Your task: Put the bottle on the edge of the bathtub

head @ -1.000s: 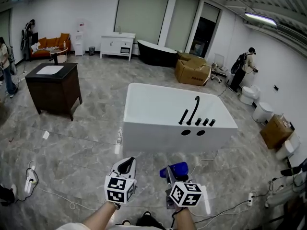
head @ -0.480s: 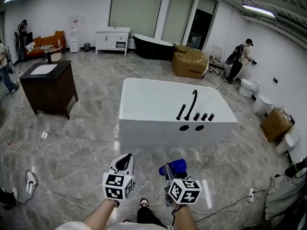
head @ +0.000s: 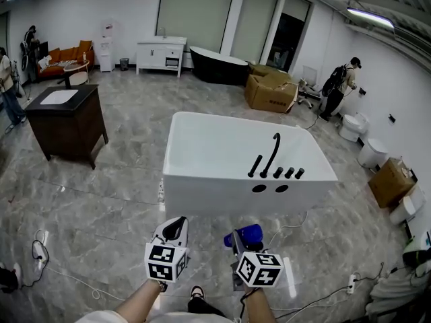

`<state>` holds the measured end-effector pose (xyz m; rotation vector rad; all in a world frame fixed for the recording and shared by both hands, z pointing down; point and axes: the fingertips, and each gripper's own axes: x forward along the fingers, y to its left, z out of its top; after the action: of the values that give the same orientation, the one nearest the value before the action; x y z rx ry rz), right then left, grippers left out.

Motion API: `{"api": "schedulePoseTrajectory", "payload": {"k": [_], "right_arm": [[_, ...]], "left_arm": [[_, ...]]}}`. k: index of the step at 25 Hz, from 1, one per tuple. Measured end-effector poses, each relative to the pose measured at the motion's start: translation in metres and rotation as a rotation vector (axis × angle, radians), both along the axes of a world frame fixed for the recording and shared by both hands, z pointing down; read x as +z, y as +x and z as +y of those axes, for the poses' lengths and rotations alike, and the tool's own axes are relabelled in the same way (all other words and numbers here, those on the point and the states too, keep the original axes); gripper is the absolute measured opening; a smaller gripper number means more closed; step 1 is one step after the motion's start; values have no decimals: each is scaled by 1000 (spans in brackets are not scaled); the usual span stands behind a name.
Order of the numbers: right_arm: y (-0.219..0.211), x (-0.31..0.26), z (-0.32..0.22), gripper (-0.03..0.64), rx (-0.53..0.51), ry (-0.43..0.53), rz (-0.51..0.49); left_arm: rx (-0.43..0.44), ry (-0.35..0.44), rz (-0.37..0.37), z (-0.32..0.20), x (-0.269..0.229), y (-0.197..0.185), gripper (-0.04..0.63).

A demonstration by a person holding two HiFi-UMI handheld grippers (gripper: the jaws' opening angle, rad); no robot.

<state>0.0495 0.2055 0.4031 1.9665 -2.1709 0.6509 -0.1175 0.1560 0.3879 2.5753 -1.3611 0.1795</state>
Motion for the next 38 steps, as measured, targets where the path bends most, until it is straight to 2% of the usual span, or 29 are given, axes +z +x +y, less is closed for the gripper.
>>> {"api": "schedulePoseTrajectory", "payload": {"k": [14,27,38], "right_arm": [[39,1,-69,173,-13,-1,-8],[78,-14,-138,173,-31,39,15],[95,-4,-154,173,-19,29,3]], "left_arm": [[-26,-4,-18,-65,0,34,20],[-52,43,-7,-137,-16,71,20],[-55,30,-10,-155,-5,83,20]]}}
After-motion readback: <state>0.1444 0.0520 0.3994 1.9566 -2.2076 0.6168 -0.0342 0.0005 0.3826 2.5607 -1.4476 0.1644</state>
